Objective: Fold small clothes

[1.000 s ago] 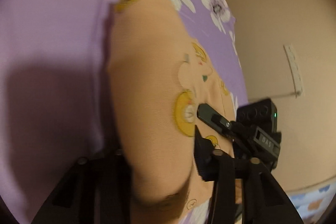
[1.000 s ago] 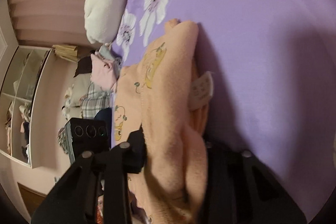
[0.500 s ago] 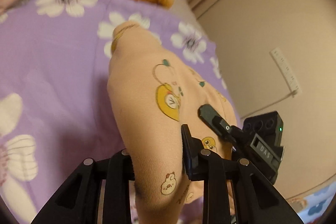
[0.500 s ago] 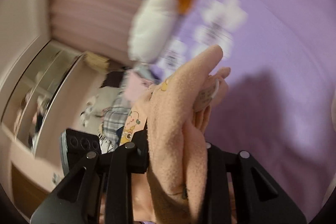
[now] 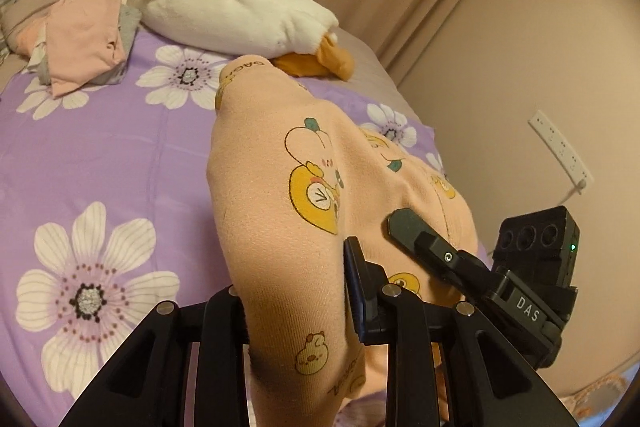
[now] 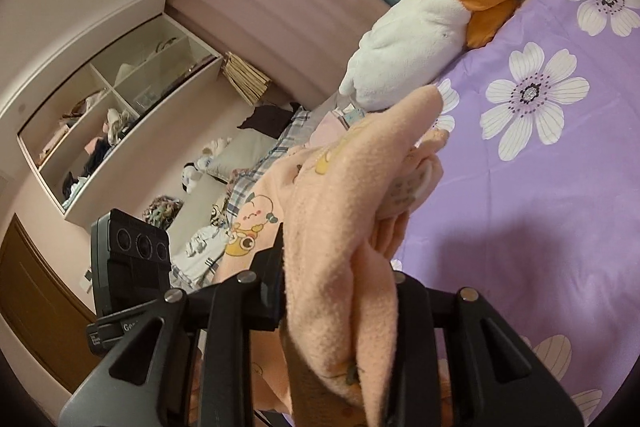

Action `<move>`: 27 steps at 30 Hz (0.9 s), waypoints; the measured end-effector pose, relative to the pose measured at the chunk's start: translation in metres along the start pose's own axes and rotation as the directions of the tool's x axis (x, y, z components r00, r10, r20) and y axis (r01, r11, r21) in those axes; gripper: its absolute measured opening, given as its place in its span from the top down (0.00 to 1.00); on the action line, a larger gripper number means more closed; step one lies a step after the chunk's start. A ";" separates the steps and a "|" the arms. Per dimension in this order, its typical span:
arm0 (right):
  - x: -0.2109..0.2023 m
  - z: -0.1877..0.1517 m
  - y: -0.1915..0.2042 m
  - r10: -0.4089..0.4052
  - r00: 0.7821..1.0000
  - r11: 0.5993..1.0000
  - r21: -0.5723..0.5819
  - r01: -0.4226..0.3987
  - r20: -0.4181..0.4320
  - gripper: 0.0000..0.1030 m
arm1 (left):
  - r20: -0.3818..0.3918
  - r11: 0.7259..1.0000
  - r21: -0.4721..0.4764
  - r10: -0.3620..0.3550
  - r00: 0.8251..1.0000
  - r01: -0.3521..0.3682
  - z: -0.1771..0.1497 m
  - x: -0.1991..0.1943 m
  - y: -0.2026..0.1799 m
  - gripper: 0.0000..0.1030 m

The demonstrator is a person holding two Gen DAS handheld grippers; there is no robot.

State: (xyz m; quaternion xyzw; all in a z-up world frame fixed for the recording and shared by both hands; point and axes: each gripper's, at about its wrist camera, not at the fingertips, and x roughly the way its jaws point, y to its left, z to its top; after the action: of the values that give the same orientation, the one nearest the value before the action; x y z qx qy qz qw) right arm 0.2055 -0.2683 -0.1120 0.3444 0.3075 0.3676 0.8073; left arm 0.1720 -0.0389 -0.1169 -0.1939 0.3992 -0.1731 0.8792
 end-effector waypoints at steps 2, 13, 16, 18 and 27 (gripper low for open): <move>0.005 -0.001 -0.001 -0.006 1.000 1.000 0.005 0.006 -0.008 0.71 | -0.007 1.000 0.004 0.015 1.000 -0.015 -0.002 -0.001 0.001 0.75; 0.017 -0.010 0.003 -0.027 0.999 1.000 -0.007 0.027 -0.040 0.70 | -0.006 1.000 -0.008 0.027 1.000 -0.027 0.001 -0.005 0.008 0.75; 0.020 -0.010 0.002 -0.034 0.999 0.999 -0.006 0.034 -0.040 0.70 | -0.002 0.999 -0.008 0.031 1.000 -0.031 0.001 -0.005 0.010 0.75; 0.022 -0.011 0.003 -0.041 0.999 0.999 -0.013 0.040 -0.037 0.70 | 0.002 1.000 -0.005 0.029 1.000 -0.029 0.001 -0.004 0.010 0.75; 0.037 -0.014 -0.012 -0.055 0.997 0.998 -0.014 0.054 -0.047 0.70 | 0.017 0.997 -0.062 -0.038 0.999 0.039 0.008 0.024 0.049 0.75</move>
State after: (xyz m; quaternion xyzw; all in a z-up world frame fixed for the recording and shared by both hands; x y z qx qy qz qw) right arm 0.2197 -0.2398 -0.1383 0.3219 0.3336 0.3554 0.8117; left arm 0.2001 -0.0060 -0.1512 -0.2304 0.3937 -0.1760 0.8723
